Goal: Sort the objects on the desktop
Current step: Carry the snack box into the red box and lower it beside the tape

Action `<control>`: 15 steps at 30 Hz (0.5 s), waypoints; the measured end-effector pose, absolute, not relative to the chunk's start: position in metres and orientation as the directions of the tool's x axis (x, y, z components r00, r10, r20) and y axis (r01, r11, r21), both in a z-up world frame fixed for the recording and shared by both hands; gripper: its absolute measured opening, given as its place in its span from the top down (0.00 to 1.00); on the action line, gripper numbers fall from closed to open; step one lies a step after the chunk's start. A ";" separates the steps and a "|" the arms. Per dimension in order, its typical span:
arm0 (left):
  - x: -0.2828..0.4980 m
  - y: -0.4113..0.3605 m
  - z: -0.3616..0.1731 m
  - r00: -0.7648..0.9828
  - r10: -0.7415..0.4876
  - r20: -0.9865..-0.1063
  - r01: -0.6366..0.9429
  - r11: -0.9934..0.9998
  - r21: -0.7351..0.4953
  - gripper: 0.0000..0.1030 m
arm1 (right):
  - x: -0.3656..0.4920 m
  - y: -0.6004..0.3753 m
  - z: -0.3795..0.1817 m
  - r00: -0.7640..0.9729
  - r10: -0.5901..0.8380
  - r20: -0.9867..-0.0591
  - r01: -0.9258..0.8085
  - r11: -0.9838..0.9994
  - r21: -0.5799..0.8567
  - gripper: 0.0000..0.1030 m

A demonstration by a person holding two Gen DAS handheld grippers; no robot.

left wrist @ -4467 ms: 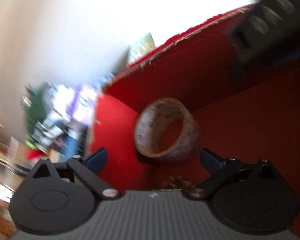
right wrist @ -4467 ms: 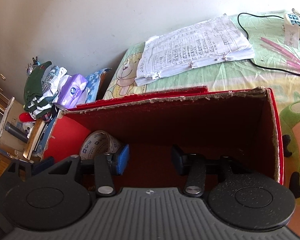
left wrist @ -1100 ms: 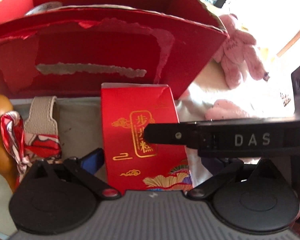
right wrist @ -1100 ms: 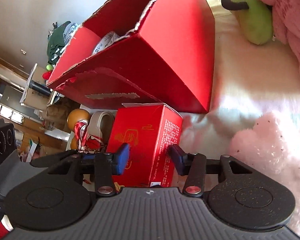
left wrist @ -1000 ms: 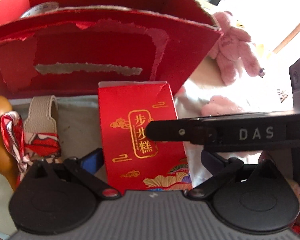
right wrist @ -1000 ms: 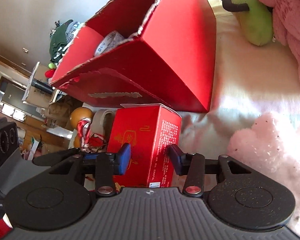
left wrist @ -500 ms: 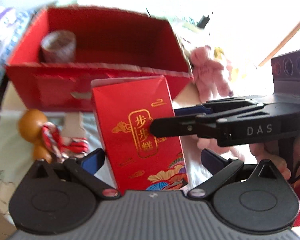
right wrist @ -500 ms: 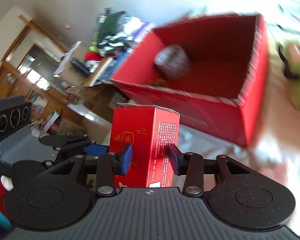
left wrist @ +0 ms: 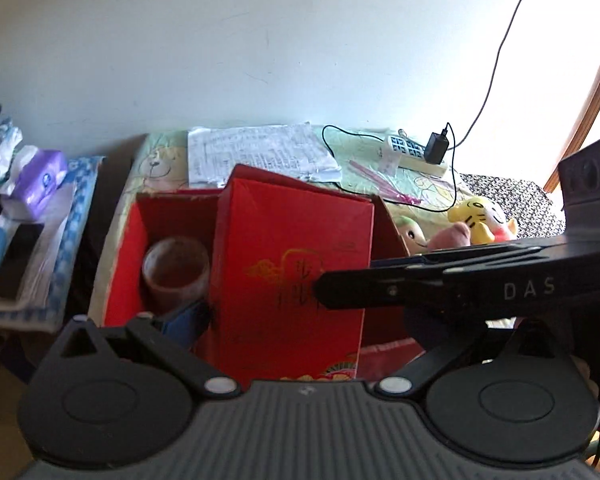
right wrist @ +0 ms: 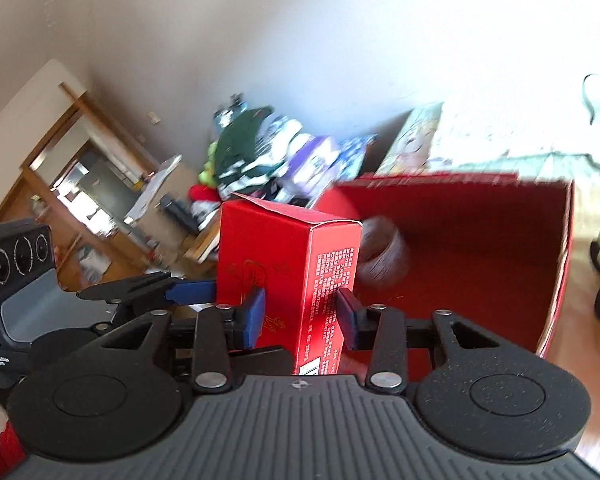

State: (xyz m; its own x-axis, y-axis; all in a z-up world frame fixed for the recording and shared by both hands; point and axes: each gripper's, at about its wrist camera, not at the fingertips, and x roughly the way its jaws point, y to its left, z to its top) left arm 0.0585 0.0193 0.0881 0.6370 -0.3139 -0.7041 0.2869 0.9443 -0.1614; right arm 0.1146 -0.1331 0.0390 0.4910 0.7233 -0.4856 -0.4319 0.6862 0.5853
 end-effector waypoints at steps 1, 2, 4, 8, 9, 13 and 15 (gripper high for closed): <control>0.070 0.019 0.086 0.632 -0.321 -0.706 0.294 0.941 -0.166 0.01 | 0.118 -0.133 0.039 0.508 0.707 -0.492 -0.421 0.702 0.575 0.59; 0.081 0.018 0.083 0.624 -0.327 -0.710 0.297 0.939 -0.171 0.01 | 0.124 -0.132 0.038 0.520 0.693 -0.499 -0.408 0.715 0.568 0.59; 0.102 0.017 0.074 0.593 -0.347 -0.726 0.310 0.931 -0.193 0.01 | 0.136 -0.130 0.034 0.537 0.660 -0.525 -0.370 0.744 0.556 0.59; 0.139 0.015 0.048 0.518 -0.375 -0.769 0.317 0.919 -0.234 0.01 | 0.157 -0.129 0.018 0.536 0.608 -0.585 -0.293 0.784 0.547 0.60; 0.145 0.014 0.042 0.501 -0.381 -0.777 0.320 0.916 -0.243 0.01 | 0.162 -0.129 0.013 0.535 0.597 -0.597 -0.276 0.792 0.545 0.60; 0.168 0.009 0.015 0.439 -0.379 -0.815 0.321 0.913 -0.252 0.01 | 0.180 -0.128 -0.005 0.504 0.564 -0.654 -0.211 0.814 0.540 0.61; 0.175 0.009 0.001 0.398 -0.378 -0.836 0.313 0.913 -0.264 0.01 | 0.185 -0.128 -0.011 0.484 0.549 -0.681 -0.189 0.826 0.531 0.61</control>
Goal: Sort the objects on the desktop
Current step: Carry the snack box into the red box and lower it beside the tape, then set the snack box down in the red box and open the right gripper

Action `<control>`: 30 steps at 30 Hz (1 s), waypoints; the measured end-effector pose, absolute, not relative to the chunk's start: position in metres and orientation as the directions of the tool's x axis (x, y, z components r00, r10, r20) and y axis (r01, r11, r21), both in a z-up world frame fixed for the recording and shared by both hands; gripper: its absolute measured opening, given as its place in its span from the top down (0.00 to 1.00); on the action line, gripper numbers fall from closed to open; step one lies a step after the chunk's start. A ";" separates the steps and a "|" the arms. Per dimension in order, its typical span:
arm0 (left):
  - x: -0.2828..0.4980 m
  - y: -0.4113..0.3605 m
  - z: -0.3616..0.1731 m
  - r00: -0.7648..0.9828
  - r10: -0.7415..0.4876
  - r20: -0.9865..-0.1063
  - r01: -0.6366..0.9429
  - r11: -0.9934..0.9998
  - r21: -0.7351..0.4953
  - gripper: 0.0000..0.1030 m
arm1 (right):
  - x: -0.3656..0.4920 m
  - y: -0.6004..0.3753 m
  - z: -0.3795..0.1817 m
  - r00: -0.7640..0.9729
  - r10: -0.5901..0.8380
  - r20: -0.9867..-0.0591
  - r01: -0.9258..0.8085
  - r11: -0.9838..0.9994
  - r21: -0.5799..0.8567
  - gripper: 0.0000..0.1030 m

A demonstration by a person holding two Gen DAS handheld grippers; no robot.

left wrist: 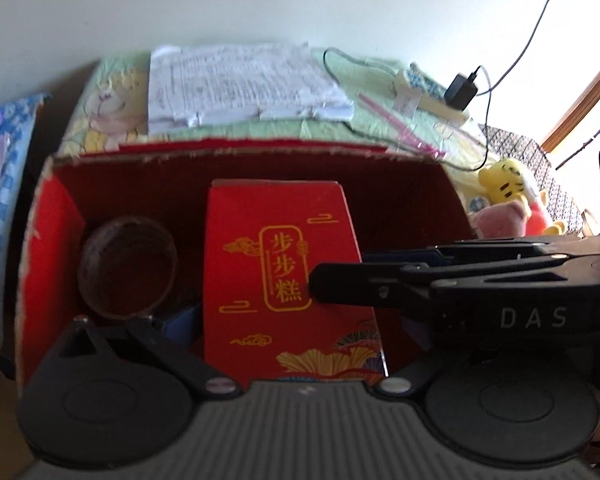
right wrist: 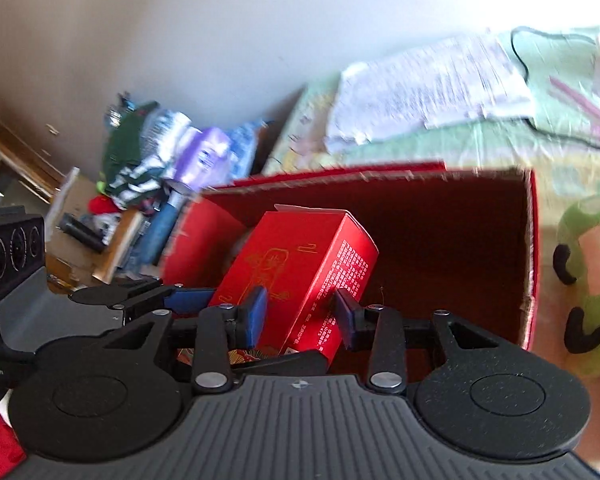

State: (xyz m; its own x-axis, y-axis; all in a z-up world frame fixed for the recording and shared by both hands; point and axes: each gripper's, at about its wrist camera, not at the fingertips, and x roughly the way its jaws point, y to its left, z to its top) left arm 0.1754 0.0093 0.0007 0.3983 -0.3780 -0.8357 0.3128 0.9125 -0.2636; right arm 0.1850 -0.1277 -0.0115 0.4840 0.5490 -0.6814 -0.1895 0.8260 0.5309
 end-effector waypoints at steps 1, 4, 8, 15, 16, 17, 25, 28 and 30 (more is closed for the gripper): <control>0.180 0.010 -0.006 0.381 -0.376 -0.845 0.307 0.913 -0.268 0.01 | 0.189 -0.125 -0.015 0.474 0.543 -0.693 -0.181 0.831 0.526 0.61; 0.190 0.014 -0.022 0.334 -0.364 -0.869 0.290 0.917 -0.273 0.01 | 0.197 -0.118 -0.023 0.447 0.524 -0.725 -0.161 0.845 0.510 0.61; 0.199 0.015 -0.028 0.287 -0.344 -0.894 0.286 0.921 -0.263 0.02 | 0.209 -0.109 -0.035 0.403 0.480 -0.779 -0.125 0.872 0.473 0.65; 0.200 0.008 -0.030 0.273 -0.243 -0.931 0.344 0.928 -0.142 0.01 | 0.217 -0.100 -0.041 0.310 0.481 -0.820 -0.131 0.876 0.464 0.66; 0.199 0.008 -0.029 0.276 -0.224 -0.935 0.348 0.930 -0.120 0.01 | 0.217 -0.097 -0.040 0.306 0.482 -0.821 -0.143 0.876 0.461 0.66; 0.198 0.007 -0.029 0.281 -0.207 -0.937 0.352 0.931 -0.101 0.01 | 0.218 -0.095 -0.040 0.302 0.482 -0.822 -0.153 0.876 0.457 0.66; 0.194 0.020 -0.026 0.313 -0.212 -0.926 0.296 0.948 -0.118 0.01 | 0.216 -0.101 -0.041 0.320 0.487 -0.812 -0.128 0.872 0.473 0.67; 0.193 0.021 -0.026 0.326 -0.194 -0.925 0.274 0.956 -0.104 0.01 | 0.215 -0.104 -0.039 0.337 0.472 -0.815 -0.114 0.879 0.463 0.67; 0.192 0.020 -0.025 0.340 -0.176 -0.924 0.262 0.961 -0.087 0.01 | 0.214 -0.108 -0.038 0.354 0.482 -0.802 -0.109 0.872 0.476 0.67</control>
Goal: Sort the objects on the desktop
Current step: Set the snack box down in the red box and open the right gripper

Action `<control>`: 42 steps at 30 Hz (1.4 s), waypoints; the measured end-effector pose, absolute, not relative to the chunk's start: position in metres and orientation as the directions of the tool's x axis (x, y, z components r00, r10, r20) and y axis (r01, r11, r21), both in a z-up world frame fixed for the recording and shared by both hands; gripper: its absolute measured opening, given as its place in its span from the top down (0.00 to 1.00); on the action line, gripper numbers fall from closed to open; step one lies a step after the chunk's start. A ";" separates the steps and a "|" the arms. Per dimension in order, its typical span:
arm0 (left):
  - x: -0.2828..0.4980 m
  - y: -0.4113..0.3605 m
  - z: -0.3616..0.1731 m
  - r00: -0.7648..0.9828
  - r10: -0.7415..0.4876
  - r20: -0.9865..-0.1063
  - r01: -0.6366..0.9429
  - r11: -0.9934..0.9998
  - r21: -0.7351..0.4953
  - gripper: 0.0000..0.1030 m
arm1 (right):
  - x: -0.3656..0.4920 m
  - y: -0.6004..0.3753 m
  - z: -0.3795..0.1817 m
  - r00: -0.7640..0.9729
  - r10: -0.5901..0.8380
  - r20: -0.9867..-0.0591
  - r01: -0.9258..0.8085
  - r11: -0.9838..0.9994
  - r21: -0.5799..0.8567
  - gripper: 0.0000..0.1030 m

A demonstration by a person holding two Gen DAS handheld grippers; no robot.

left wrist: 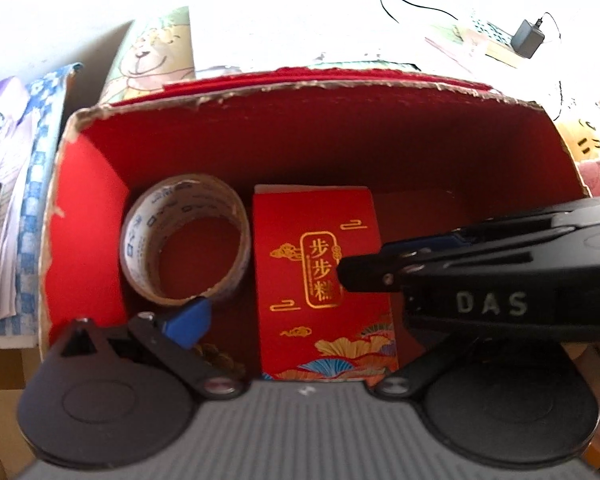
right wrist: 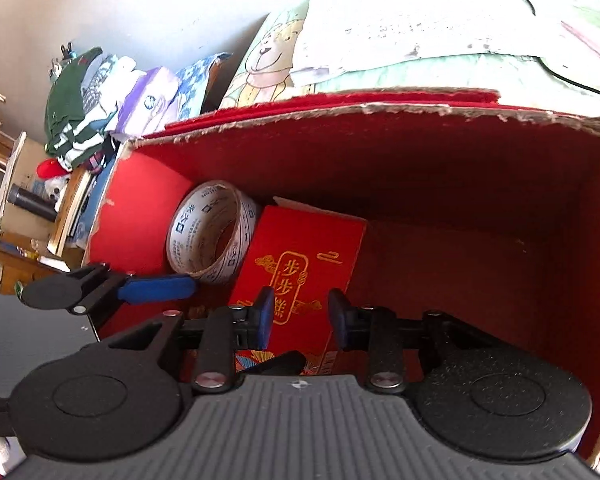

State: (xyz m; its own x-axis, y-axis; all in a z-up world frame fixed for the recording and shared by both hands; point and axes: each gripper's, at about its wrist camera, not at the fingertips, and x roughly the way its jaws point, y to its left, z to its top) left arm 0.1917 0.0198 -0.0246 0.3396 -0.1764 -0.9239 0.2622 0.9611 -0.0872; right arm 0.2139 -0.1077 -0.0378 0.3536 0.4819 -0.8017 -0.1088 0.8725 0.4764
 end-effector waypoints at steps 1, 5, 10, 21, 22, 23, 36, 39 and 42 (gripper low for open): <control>0.191 0.020 -0.025 0.350 -0.162 -0.923 0.252 0.965 -0.074 0.01 | 0.213 -0.111 -0.036 0.370 0.491 -0.789 -0.107 0.866 0.489 0.67; 0.190 0.020 -0.024 0.387 -0.104 -0.916 0.214 0.977 -0.021 0.01 | 0.214 -0.115 -0.037 0.389 0.458 -0.799 -0.056 0.877 0.476 0.67; 0.190 0.019 -0.023 0.394 -0.084 -0.915 0.198 0.980 -0.005 0.01 | 0.222 -0.102 -0.043 0.321 0.441 -0.838 -0.080 0.895 0.439 0.67; 0.179 0.008 -0.031 0.409 0.010 -0.913 0.159 0.984 0.082 0.01 | 0.221 -0.101 -0.045 0.317 0.442 -0.839 -0.088 0.895 0.438 0.66; 0.178 0.009 -0.031 0.410 0.012 -0.912 0.151 0.985 0.081 0.01 | 0.221 -0.101 -0.045 0.319 0.439 -0.840 -0.087 0.896 0.435 0.66; 0.177 0.010 -0.030 0.419 0.007 -0.908 0.144 0.987 0.074 0.01 | 0.221 -0.100 -0.044 0.319 0.436 -0.841 -0.091 0.898 0.431 0.66; 0.173 0.009 -0.025 0.446 0.028 -0.894 0.106 0.991 0.084 0.04 | 0.222 -0.096 -0.043 0.334 0.403 -0.852 -0.102 0.914 0.393 0.66; 0.173 0.009 -0.026 0.447 0.031 -0.894 0.104 0.991 0.086 0.05 | 0.220 -0.093 -0.042 0.343 0.400 -0.850 -0.121 0.916 0.382 0.66; 0.174 0.010 -0.028 0.451 0.048 -0.891 0.095 0.990 0.102 0.06 | 0.219 -0.090 -0.040 0.353 0.397 -0.847 -0.142 0.918 0.371 0.67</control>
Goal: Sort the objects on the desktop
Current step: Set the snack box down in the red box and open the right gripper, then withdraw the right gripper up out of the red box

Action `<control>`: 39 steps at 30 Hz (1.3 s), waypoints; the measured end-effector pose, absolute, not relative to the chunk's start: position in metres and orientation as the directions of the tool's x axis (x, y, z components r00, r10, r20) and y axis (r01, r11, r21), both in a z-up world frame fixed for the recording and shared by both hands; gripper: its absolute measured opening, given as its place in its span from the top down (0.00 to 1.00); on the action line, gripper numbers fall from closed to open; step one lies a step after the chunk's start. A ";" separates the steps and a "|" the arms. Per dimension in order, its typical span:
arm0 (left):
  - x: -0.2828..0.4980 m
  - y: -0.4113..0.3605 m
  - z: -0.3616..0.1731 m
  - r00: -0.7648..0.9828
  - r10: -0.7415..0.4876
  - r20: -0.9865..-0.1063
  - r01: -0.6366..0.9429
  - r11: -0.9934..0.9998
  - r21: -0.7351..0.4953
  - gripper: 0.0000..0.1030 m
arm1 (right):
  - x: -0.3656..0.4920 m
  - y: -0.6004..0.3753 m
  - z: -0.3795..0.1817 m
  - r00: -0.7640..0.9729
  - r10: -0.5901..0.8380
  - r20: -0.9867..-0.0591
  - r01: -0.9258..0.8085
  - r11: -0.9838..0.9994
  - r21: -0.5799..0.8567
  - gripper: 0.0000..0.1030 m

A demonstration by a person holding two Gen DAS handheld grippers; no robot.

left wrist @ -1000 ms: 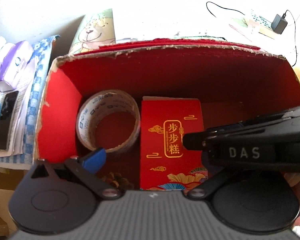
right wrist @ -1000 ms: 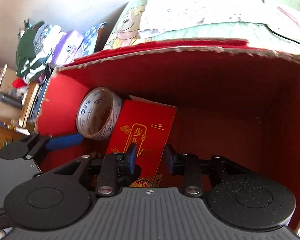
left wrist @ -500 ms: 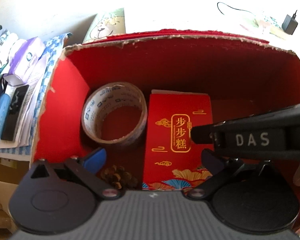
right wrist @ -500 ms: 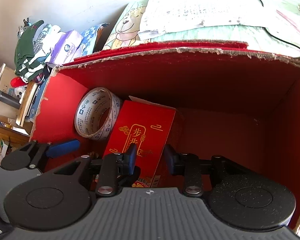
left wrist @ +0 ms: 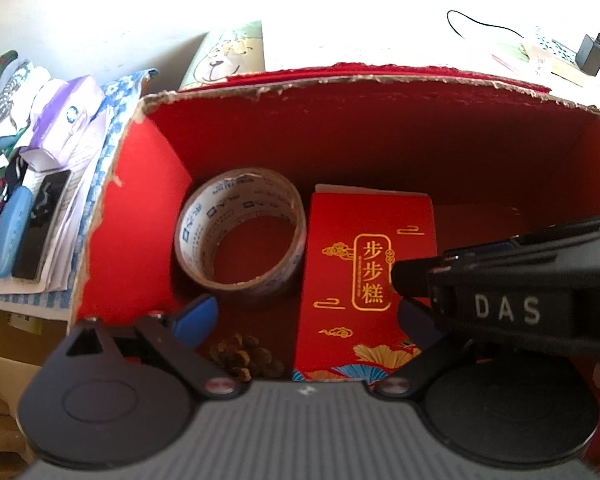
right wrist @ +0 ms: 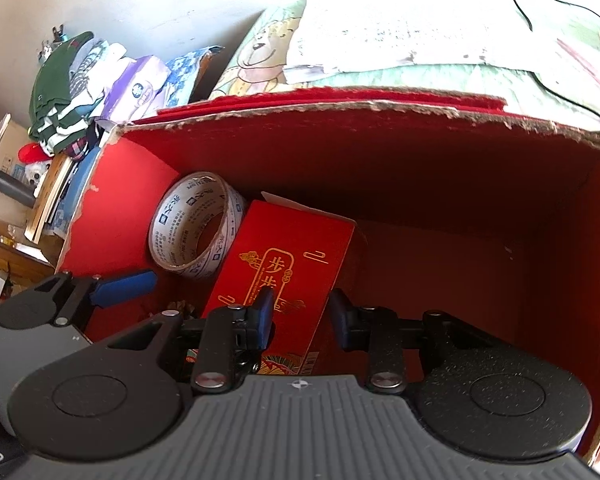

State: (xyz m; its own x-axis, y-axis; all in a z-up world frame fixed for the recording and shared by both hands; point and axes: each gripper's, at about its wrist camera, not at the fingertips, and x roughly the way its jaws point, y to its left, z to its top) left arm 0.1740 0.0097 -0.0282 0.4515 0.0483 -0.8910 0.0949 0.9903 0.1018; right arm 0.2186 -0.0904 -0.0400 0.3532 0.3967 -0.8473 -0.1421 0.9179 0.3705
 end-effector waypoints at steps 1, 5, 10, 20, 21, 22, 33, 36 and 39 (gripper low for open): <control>0.174 0.008 -0.028 0.454 0.060 -0.889 0.091 0.989 0.114 0.06 | 0.218 -0.090 -0.039 0.358 0.395 -0.846 -0.148 0.919 0.366 0.67; 0.172 0.005 -0.029 0.469 0.102 -0.877 0.084 0.984 0.159 0.08 | 0.216 -0.089 -0.038 0.372 0.395 -0.840 -0.165 0.919 0.359 0.67; 0.171 0.002 -0.028 0.482 0.129 -0.867 0.075 0.979 0.188 0.09 | 0.212 -0.086 -0.035 0.395 0.390 -0.832 -0.190 0.921 0.341 0.67; 0.170 -0.001 -0.026 0.494 0.133 -0.860 0.088 0.976 0.201 0.07 | 0.202 -0.081 -0.030 0.471 0.318 -0.823 -0.182 0.948 0.262 0.67; 0.170 0.000 -0.025 0.494 0.125 -0.860 0.091 0.977 0.194 0.06 | 0.201 -0.081 -0.030 0.478 0.310 -0.822 -0.178 0.951 0.255 0.67; 0.170 0.000 -0.025 0.493 0.124 -0.861 0.091 0.977 0.193 0.06 | 0.201 -0.081 -0.030 0.482 0.300 -0.823 -0.171 0.954 0.247 0.67; 0.164 -0.003 -0.023 0.536 0.068 -0.842 0.170 0.968 0.186 0.04 | 0.191 -0.092 -0.024 0.579 0.216 -0.786 -0.057 0.973 0.225 0.67; 0.161 0.002 -0.019 0.556 0.006 -0.831 0.187 0.973 0.132 0.04 | 0.184 -0.095 -0.019 0.629 0.188 -0.754 -0.027 0.975 0.221 0.67; 0.150 0.004 -0.014 0.614 -0.042 -0.788 0.222 0.968 0.121 0.04 | 0.169 -0.101 -0.010 0.698 0.150 -0.700 0.011 0.975 0.220 0.67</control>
